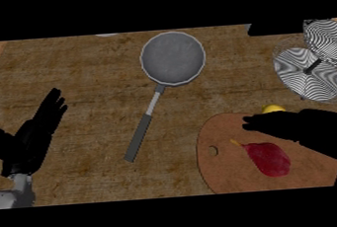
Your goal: Pick the pear from the cutting board and place it in the tiered basket
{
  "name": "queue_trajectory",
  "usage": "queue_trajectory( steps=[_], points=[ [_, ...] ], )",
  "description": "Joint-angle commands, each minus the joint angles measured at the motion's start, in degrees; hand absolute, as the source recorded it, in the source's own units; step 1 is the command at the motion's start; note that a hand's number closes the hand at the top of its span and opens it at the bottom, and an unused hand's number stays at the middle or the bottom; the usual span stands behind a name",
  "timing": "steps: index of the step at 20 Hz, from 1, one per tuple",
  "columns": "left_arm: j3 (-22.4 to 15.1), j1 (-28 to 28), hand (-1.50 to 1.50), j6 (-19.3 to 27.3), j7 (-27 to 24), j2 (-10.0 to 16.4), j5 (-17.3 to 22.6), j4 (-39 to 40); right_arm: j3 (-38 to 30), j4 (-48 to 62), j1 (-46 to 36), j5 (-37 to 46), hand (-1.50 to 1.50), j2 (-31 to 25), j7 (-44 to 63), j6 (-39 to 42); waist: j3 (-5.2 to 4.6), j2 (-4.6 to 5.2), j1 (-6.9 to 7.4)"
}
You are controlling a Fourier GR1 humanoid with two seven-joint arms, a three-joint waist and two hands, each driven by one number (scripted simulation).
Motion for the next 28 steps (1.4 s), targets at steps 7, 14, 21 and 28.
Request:
queue_trajectory(
  steps=[7, 14, 21, 28],
  points=[
    [0.6, -0.2, 0.00, -1.4, -0.5, -3.6, -3.9, 1.8, 4.2, 8.1, 6.5, 22.1, -1.50, 7.9, -8.4, -3.2, 0.07, 0.11, -0.03],
    [1.6, 2.0, 0.00, -1.2, 3.6, -4.5, -5.3, -5.6, 3.4, 16.7, 4.8, 31.9, -1.50, 12.8, -15.5, -9.3, 0.07, 0.05, 0.28],
    [5.3, 0.7, 0.00, -5.9, 2.4, -4.8, -5.3, -1.5, 5.8, 19.5, 6.7, 41.9, -1.50, 18.4, -18.6, -14.1, 0.04, 0.07, 0.12],
    [5.2, 1.0, 0.00, -5.3, 2.8, -6.8, -7.8, -2.1, 5.7, 25.1, 4.0, 41.8, 1.50, 17.2, -22.4, -3.7, 0.04, 0.07, 0.23]
  ],
)
